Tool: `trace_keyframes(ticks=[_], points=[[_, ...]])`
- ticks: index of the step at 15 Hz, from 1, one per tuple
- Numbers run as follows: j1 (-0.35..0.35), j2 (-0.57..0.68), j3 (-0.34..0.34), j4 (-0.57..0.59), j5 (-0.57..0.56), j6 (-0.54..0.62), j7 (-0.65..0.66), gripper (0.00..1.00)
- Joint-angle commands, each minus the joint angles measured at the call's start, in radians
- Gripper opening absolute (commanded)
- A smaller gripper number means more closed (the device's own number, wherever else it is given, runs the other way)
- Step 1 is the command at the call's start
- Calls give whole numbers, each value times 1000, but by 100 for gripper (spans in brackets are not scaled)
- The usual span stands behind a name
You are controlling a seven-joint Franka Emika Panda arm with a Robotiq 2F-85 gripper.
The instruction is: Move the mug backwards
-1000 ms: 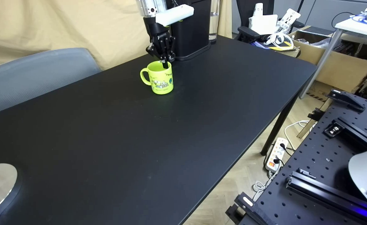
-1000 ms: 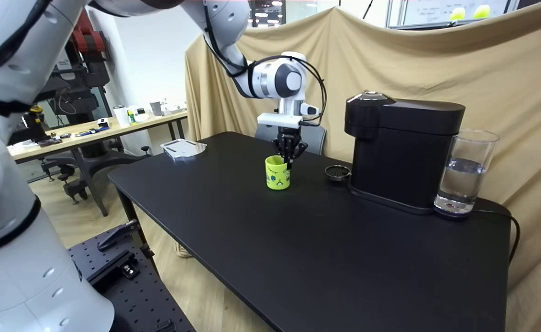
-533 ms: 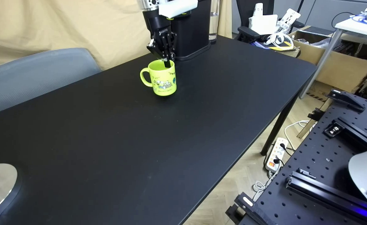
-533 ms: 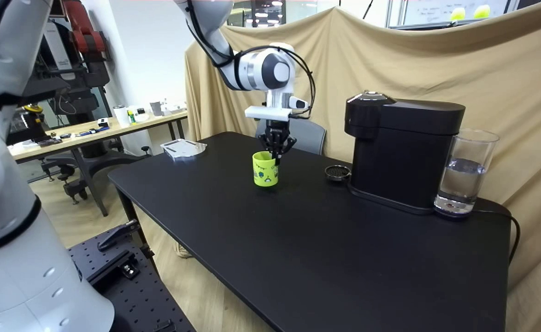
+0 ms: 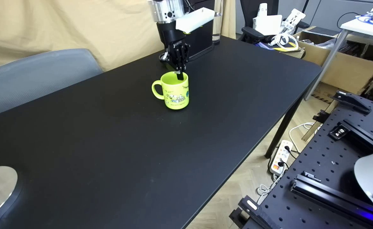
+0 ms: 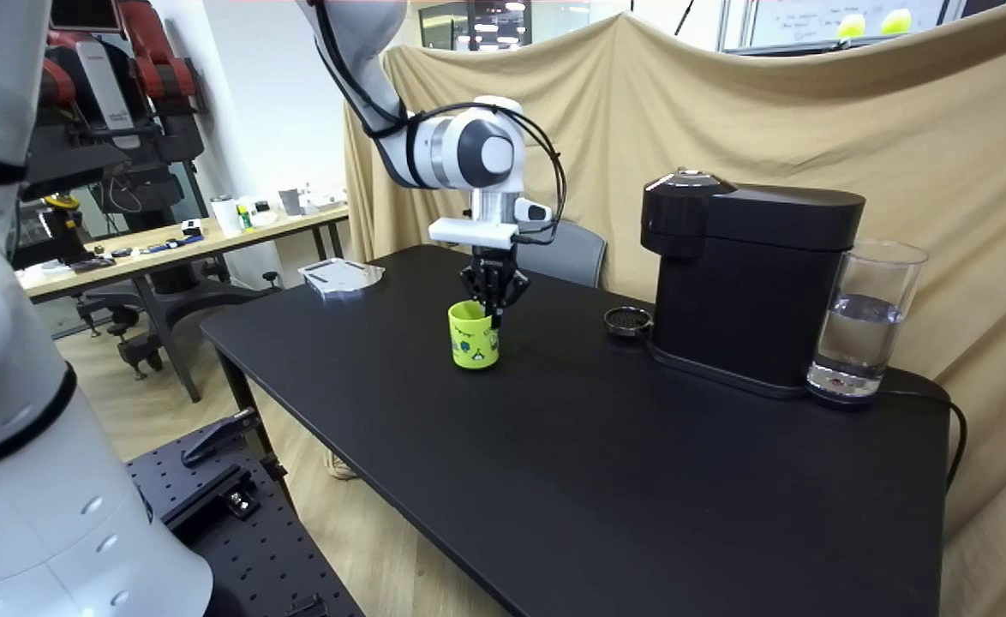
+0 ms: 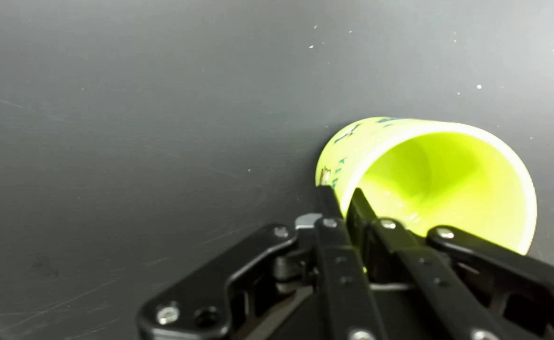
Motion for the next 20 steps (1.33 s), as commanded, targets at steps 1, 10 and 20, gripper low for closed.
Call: trace_keyframes(ticks=[1, 10, 20], points=[[2, -38, -8, -85, -4, 78, 42, 2], [-7, -76, 3, -106, 11, 42, 15, 62], [-15, -197, 32, -132, 9, -88, -125, 100]])
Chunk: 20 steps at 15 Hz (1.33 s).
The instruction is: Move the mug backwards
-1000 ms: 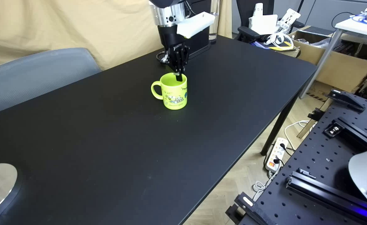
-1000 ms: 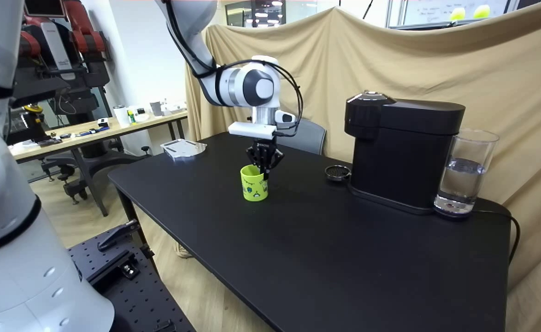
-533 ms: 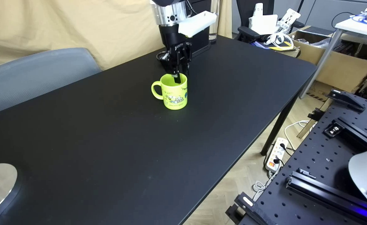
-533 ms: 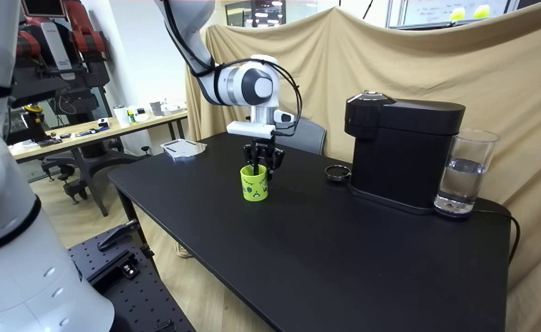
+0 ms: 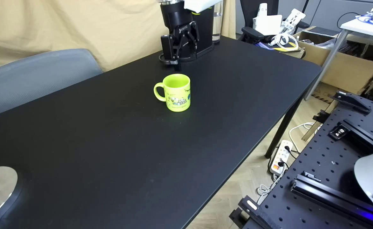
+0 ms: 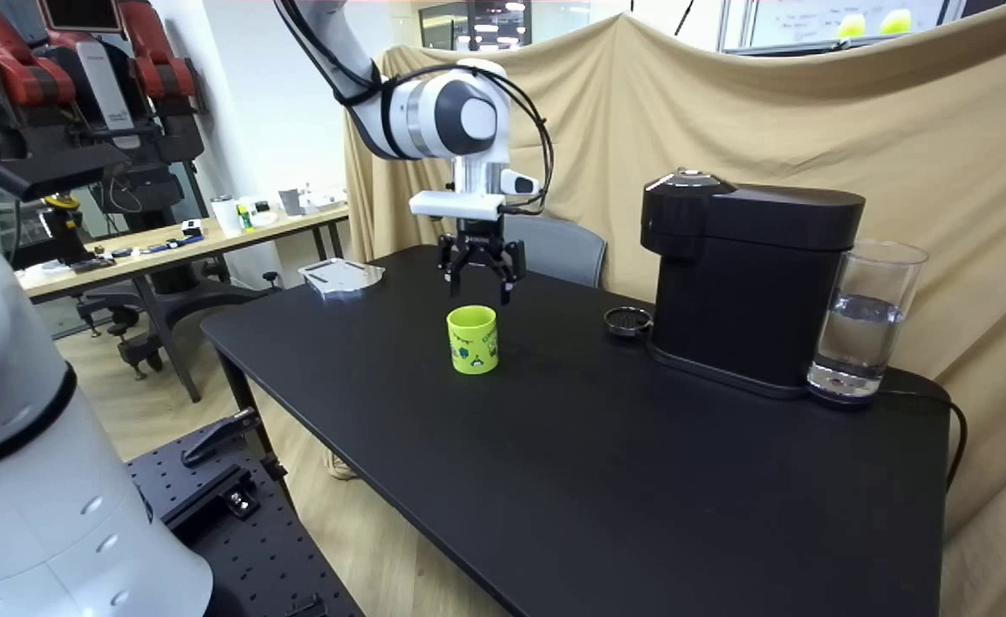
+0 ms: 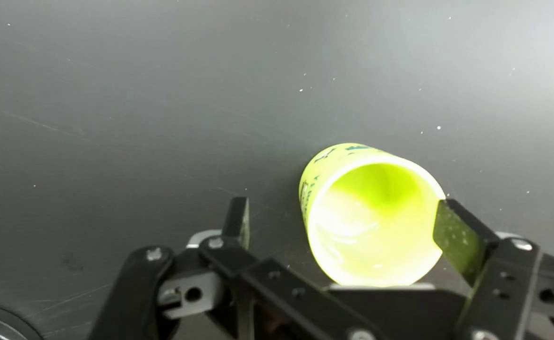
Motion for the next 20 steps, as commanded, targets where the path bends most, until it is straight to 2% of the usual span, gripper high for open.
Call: trace_keyframes(ticks=[1, 5, 10, 15, 19, 20], points=[[-9, -28, 28, -17, -4, -46, -121, 100], [9, 8, 49, 13, -32, -46, -188, 100], [26, 47, 71, 13, -40, -24, -202, 100], [63, 105, 50, 8, -106, 159, -115, 100], [69, 157, 48, 26, -122, 190, -94, 100], [66, 162, 52, 25, -112, 193, -97, 78]])
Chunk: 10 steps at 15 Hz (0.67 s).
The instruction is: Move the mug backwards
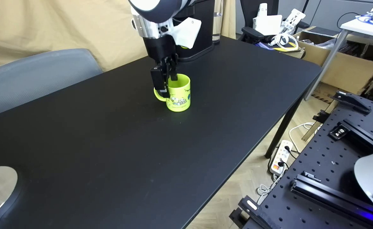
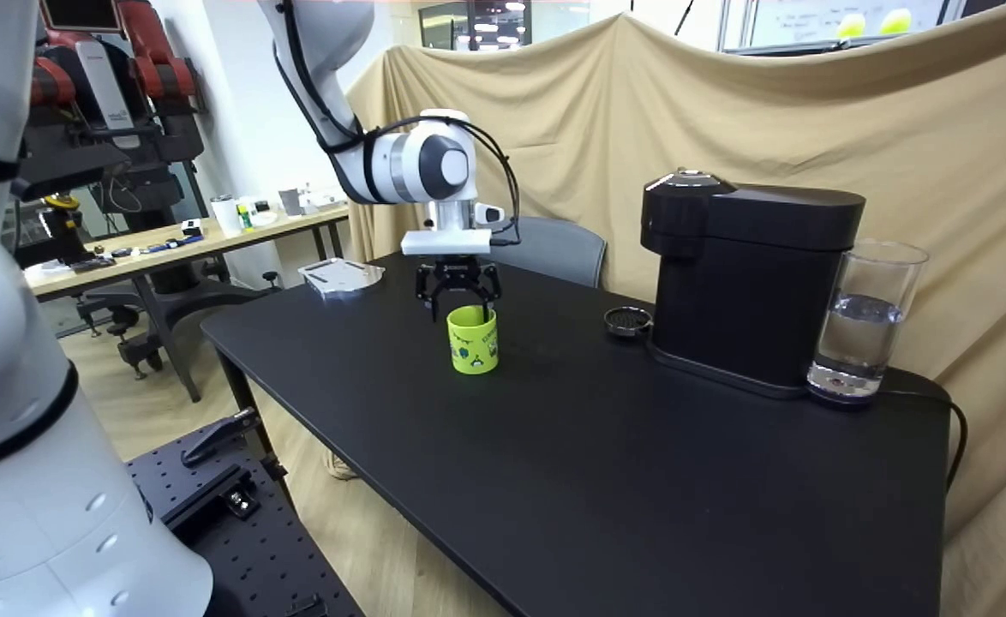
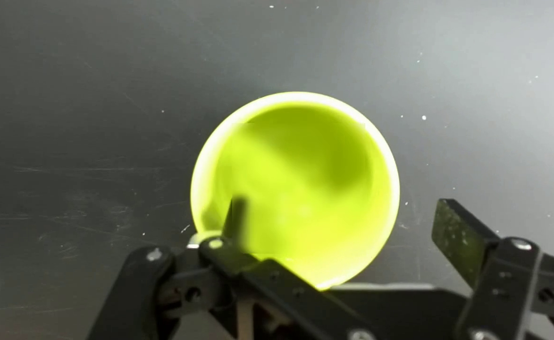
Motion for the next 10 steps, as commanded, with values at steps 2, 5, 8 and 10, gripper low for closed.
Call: trace_keyframes(ticks=[2, 5, 8, 10], points=[[7, 28, 1, 17, -6, 6, 33, 67], [8, 20, 1, 11, -8, 3, 32, 45], [11, 8, 0, 3, -12, 3, 36, 25], [13, -2, -1, -2, -13, -4, 42, 11]])
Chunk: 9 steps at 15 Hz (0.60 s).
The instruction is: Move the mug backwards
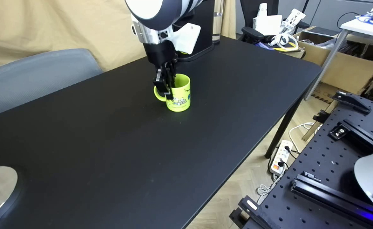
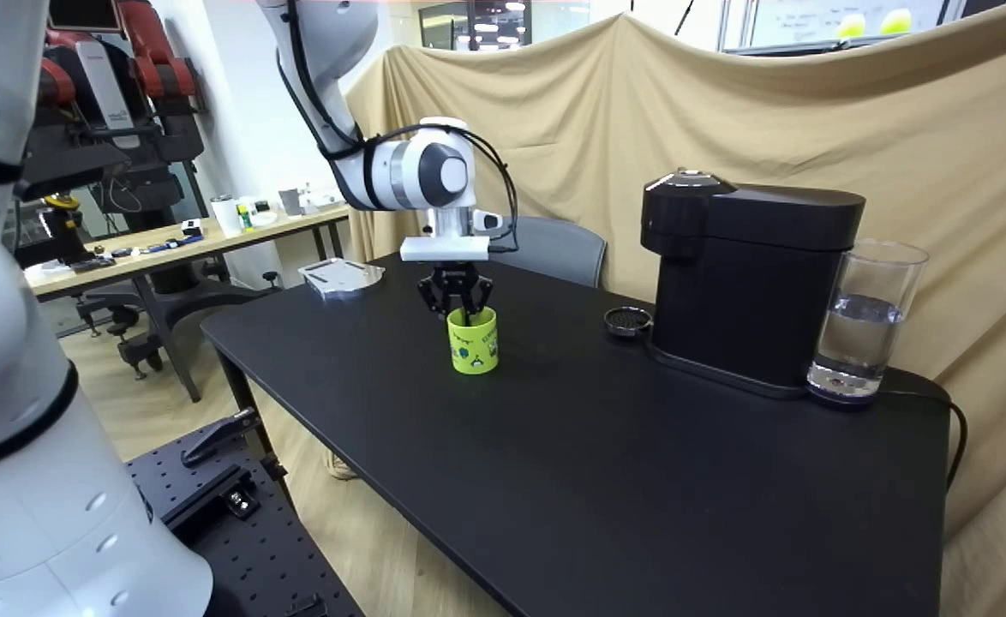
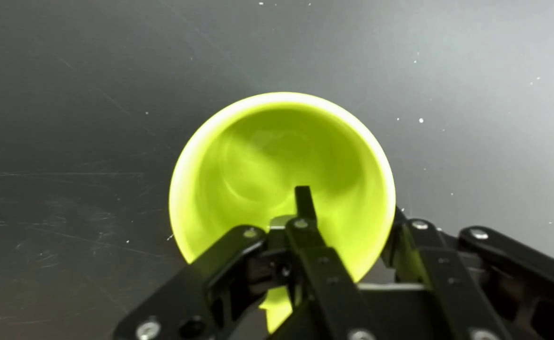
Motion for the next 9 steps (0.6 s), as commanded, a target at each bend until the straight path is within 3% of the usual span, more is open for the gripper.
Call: trace_keyframes(ticks=[1, 3, 9], points=[[9, -27, -2, -6, -11, -18, 39, 5], [8, -33, -2, -7, -8, -33, 44, 0], [0, -69, -7, -13, 2, -80, 63, 2]])
